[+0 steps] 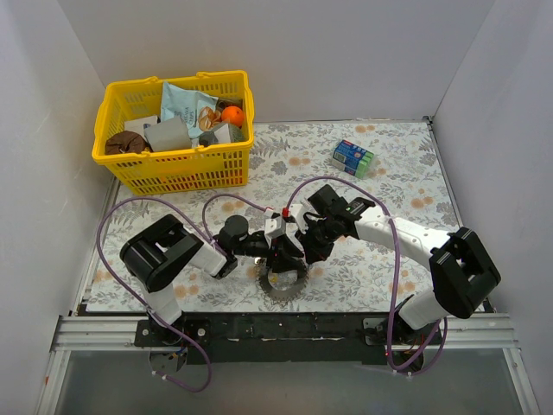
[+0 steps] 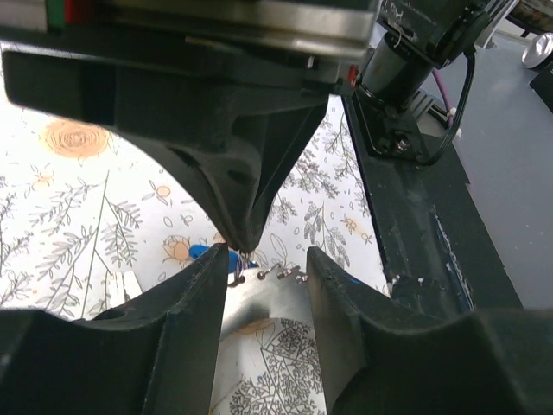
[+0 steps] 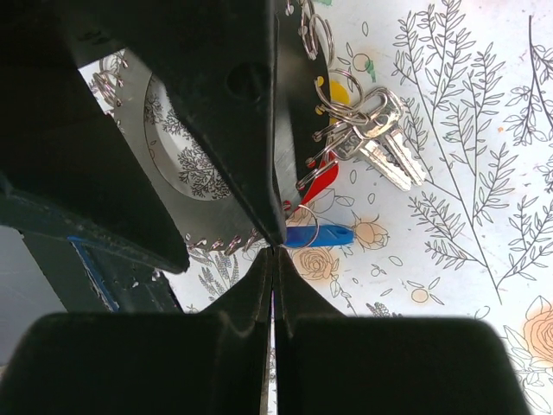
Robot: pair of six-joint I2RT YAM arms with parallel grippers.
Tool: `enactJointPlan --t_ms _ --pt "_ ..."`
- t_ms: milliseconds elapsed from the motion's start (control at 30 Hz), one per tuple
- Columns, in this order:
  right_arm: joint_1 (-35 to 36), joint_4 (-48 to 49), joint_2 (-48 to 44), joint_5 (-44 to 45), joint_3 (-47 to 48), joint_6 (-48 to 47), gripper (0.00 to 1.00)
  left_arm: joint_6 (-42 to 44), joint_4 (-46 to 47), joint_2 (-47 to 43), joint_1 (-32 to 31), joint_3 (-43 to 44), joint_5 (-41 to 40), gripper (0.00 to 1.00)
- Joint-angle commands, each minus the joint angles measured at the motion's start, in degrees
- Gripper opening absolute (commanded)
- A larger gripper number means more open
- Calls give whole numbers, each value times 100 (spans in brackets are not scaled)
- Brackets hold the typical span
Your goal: Put the keys on the keyring
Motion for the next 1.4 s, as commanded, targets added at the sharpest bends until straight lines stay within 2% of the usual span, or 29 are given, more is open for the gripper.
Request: enactJointPlan --t_ms 0,267,767,900,1100,1367 --pt "28 130 -75 -250 217 28 1 -164 673 12 -94 -62 -167 40" --pt "28 165 -84 -294 217 28 1 433 -118 48 -190 70 -334 38" --pt "28 183 -136 -338 217 11 1 644 -258 276 -208 149 -369 25" --pt "20 227 -189 -347 200 46 1 767 -373 294 -234 167 -377 29" --pt "28 552 -294 -558 -28 178 1 347 522 381 -234 -132 -325 30" --pt "28 667 -286 -593 -187 195 1 -928 3377 908 -217 -800 -755 34"
